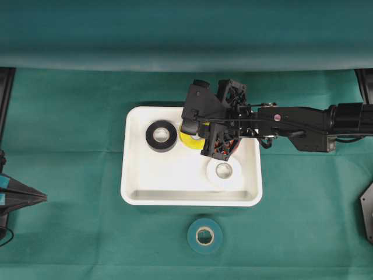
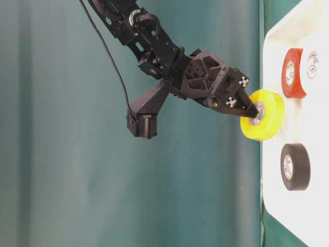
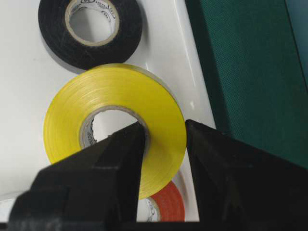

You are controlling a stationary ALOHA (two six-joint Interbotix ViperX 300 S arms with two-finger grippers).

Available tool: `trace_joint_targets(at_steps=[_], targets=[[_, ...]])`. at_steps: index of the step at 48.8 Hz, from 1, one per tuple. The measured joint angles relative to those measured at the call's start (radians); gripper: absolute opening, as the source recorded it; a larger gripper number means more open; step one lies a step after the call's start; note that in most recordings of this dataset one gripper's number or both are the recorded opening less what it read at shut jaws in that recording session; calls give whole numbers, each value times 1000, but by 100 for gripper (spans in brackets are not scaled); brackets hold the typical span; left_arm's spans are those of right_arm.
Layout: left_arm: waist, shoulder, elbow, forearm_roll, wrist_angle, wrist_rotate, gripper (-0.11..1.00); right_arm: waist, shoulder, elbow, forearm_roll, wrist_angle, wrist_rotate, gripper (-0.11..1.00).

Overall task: Put the tape into the white case with the right arm.
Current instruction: 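Carry the yellow tape roll into the tray between black and red, then open the right gripper and withdraw it to the right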

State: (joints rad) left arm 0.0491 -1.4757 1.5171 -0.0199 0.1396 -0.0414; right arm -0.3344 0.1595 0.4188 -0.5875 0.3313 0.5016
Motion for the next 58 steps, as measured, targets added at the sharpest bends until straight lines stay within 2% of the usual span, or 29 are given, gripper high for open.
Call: trace_joint_targets(at_steps=[11, 13, 17, 24, 26, 30, 42, 58], targets=[[-2, 0, 0, -2, 0, 0, 0, 0, 2, 0, -14, -15, 0, 1], [0, 0, 0, 0, 0, 0, 0, 0, 3, 0, -15, -17, 0, 4], [0, 0, 0, -2, 0, 0, 0, 0, 3, 0, -18, -15, 0, 20], [0, 0, 0, -2, 0, 0, 0, 0, 3, 0, -20, -9, 0, 61], [-2, 0, 0, -2, 0, 0, 0, 0, 2, 0, -20, -6, 0, 68], [0, 0, 0, -2, 0, 0, 0, 0, 3, 0, -20, 3, 0, 58], [-2, 0, 0, -2, 2, 0, 0, -6, -18, 44, -20, 58, 0, 59], [-2, 0, 0, 0, 0, 0, 0, -8, -252, 281, -20, 71, 15, 59]])
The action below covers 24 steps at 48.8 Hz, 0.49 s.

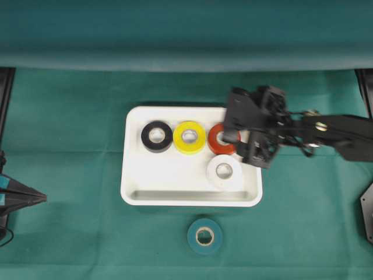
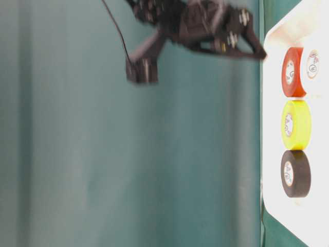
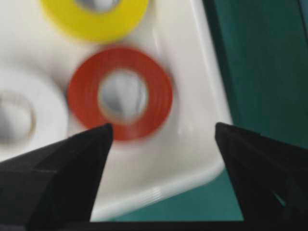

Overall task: Put the tape into the white case with the right arm.
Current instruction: 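Open the right gripper and withdraw it to the right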

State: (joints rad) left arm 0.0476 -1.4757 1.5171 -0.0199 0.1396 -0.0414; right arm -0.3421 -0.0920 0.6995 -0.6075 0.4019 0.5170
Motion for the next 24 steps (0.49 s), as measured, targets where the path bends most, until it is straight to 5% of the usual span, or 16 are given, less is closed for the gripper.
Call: trace_joint_targets(at_steps=[24], targets=[[2, 0, 0, 0, 0, 0, 0, 0, -371, 348, 6, -38, 58, 58]])
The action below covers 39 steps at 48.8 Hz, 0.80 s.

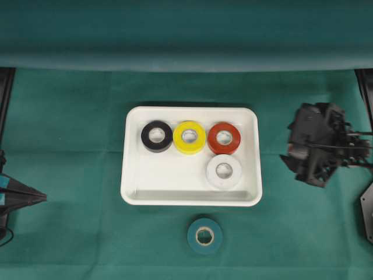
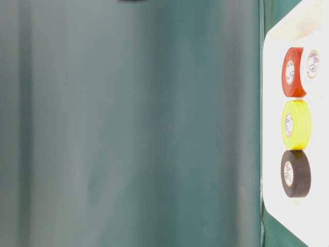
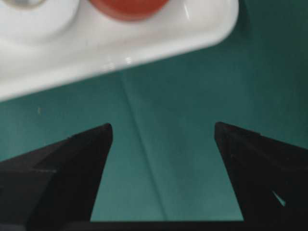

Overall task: Put the tape into the white case with the right arm.
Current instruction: 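Open the right gripper and withdraw it to the right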

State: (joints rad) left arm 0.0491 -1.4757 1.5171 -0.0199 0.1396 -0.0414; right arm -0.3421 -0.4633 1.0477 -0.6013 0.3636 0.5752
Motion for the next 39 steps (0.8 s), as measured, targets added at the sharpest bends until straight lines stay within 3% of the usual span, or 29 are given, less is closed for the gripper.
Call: trace_joint_targets(at_steps=[12, 27, 39], targets=[[0, 0, 0, -2, 0, 0, 0, 8, -172, 135, 6, -6, 6, 57], [-2, 0, 0, -2, 0, 0, 0, 14, -272, 190, 21, -11, 6, 57], [0, 0, 0, -2, 0, 0, 0, 110, -278, 196, 48, -12, 8, 57]])
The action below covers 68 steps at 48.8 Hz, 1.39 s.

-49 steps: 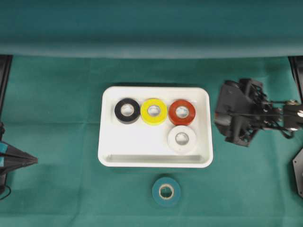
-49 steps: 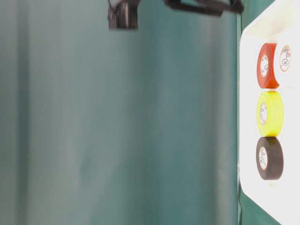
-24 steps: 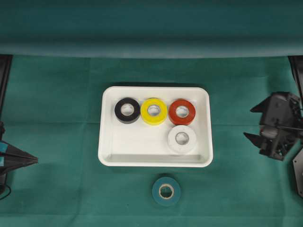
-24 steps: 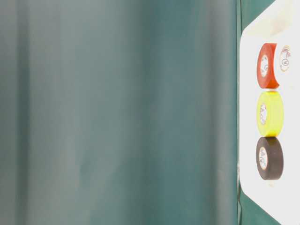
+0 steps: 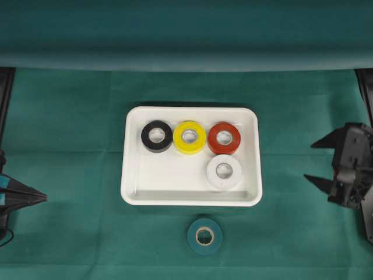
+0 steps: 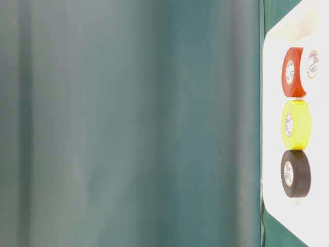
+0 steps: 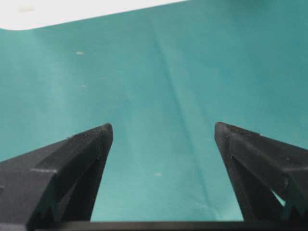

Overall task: Put the tape into the white case with the right arm.
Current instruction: 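Open the right gripper and withdraw it to the right, then move the right gripper to the teal tape roll and grasp it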

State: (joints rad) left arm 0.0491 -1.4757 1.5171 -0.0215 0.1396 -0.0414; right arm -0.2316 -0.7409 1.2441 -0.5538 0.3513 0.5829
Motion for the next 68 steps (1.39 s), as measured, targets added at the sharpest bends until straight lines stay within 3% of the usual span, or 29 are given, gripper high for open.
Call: trace_joint_targets(at_steps=[19, 26, 51, 68], targets=[[0, 0, 0, 0, 2, 0, 0, 284, -28, 2, 60, 3, 9, 57], [-2, 0, 0, 0, 0, 0, 0, 351, -28, 3, 72, 3, 34, 57], [0, 0, 0, 0, 0, 0, 0, 367, 43, 8, 71, -15, 54, 57], [-2, 0, 0, 0, 2, 0, 0, 379, 235, -115, 37, -66, 43, 57]])
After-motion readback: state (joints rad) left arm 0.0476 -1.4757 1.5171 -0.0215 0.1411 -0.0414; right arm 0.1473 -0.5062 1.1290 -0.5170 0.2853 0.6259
